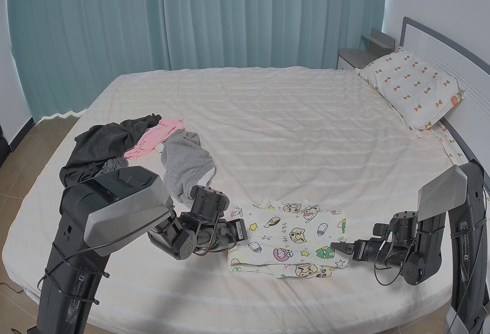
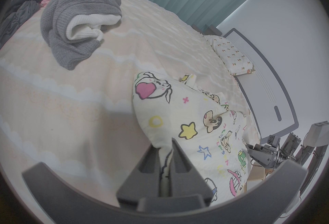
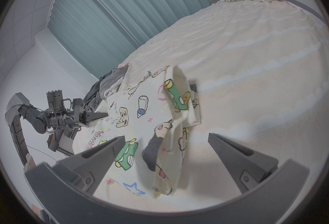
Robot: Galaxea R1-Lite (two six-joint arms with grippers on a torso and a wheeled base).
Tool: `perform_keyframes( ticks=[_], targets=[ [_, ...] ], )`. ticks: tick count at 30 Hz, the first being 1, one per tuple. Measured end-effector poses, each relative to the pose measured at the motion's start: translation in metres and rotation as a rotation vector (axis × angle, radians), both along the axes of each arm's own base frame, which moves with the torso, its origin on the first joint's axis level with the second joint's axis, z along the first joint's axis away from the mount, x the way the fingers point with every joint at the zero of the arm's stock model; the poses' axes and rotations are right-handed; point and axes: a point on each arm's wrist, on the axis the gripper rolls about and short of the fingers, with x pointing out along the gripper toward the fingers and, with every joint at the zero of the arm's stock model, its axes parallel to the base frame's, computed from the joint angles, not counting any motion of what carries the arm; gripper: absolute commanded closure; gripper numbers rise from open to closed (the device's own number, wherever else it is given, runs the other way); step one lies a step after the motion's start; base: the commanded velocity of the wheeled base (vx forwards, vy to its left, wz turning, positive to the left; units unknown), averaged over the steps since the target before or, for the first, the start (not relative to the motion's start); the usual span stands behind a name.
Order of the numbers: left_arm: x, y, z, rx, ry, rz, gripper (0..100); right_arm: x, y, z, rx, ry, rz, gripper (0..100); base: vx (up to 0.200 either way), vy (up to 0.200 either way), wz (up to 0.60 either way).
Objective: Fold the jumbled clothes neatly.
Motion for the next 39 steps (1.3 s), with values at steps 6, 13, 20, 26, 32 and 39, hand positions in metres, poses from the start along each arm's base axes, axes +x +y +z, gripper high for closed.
perform_keyframes(
  ticks=[6, 13, 20, 26, 32, 39],
  targets=[
    [-0.004, 0.009, 0.006, -0.002, 0.011, 0.022, 100, 0.000, -0.001, 0.000, 0.002, -0.001, -0.002, 0, 0.000, 0.000, 0.00],
    [-0.004, 0.049, 0.017, 0.003, 0.031, 0.113, 100, 0.001, -0.001, 0.003, 0.026, 0.008, -0.020, 0, 0.000, 0.000, 0.00],
    [0.000, 0.094, 0.032, -0.007, 0.032, 0.216, 100, 0.002, 0.000, 0.007, 0.049, 0.006, -0.030, 0, 0.000, 0.000, 0.00],
    [-0.002, 0.138, 0.037, -0.023, 0.053, 0.304, 100, 0.002, 0.000, 0.008, 0.050, 0.003, -0.031, 0, 0.000, 0.000, 0.00],
    [-0.003, 0.193, 0.042, -0.046, 0.059, 0.414, 100, 0.002, 0.000, 0.008, 0.049, 0.002, -0.030, 0, 0.000, 0.000, 0.00],
    [-0.008, 0.238, 0.044, -0.034, 0.050, 0.502, 100, 0.002, 0.002, 0.008, 0.046, 0.002, -0.025, 0, 0.000, 0.000, 0.00]
  ],
)
